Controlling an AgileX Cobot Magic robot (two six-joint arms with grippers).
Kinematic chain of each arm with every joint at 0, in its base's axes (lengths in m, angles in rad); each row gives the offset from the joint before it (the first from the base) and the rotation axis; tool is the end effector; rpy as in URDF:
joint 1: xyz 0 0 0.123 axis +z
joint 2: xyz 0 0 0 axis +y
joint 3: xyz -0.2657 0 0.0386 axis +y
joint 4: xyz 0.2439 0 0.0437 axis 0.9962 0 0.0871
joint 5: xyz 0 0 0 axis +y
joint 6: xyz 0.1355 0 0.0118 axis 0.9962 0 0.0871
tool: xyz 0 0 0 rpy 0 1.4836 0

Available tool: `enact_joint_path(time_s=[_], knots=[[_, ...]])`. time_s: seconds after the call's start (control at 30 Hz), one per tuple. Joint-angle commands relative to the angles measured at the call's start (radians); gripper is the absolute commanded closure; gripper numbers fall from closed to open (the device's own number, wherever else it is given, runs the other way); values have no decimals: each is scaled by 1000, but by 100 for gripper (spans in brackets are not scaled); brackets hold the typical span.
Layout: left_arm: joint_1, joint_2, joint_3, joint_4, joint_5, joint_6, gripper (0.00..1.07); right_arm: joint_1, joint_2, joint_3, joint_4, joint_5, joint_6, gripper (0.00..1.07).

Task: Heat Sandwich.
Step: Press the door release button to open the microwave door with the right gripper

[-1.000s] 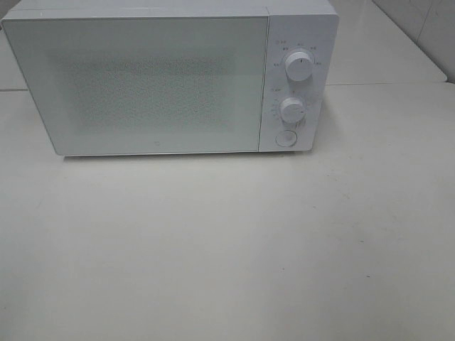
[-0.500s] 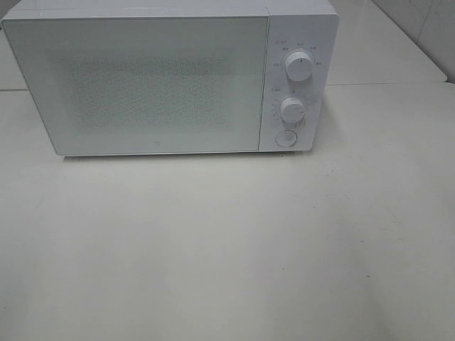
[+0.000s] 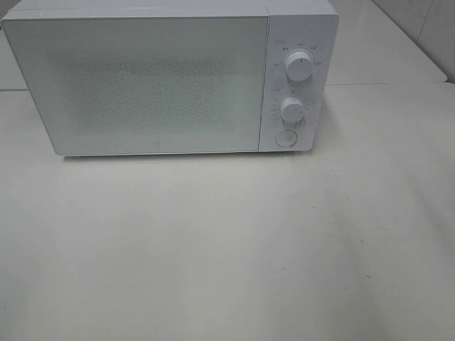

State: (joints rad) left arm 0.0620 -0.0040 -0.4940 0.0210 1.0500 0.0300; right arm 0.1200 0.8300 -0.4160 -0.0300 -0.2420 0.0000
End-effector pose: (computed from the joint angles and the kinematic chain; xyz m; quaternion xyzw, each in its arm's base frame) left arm 0.0489 0.0055 0.2544 -0.0140 0.8508 0.0346 0.5242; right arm 0.2238 0.0280 0.2754 -0.0573 0.7342 0.0334 0.6756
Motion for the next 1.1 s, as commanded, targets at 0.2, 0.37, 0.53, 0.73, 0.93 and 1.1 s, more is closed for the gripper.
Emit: enact_joint_path(time_s=[0.2,0.37,0.53,0.73,0.93,1.1], knots=[[0,-5,-5,-1,-5,2,33,134,191,0,-12,-181,0,55],[0,-5,-5,-1,-5,2,33,193,330,0,-12,-323,0,62],[0,-5,-5,-1,-5,2,33,244,454,0,-11,-462,0,73],[0,-5,-5,-1,-5,2,33,290,599,-1,-7,-567,0,86],[0,-5,-5,-1,-5,2,33,291,749,-1,-5,-650,43,100],[0,-5,-5,-1,-5,2,33,291,817,-2,-5,-686,63,107]])
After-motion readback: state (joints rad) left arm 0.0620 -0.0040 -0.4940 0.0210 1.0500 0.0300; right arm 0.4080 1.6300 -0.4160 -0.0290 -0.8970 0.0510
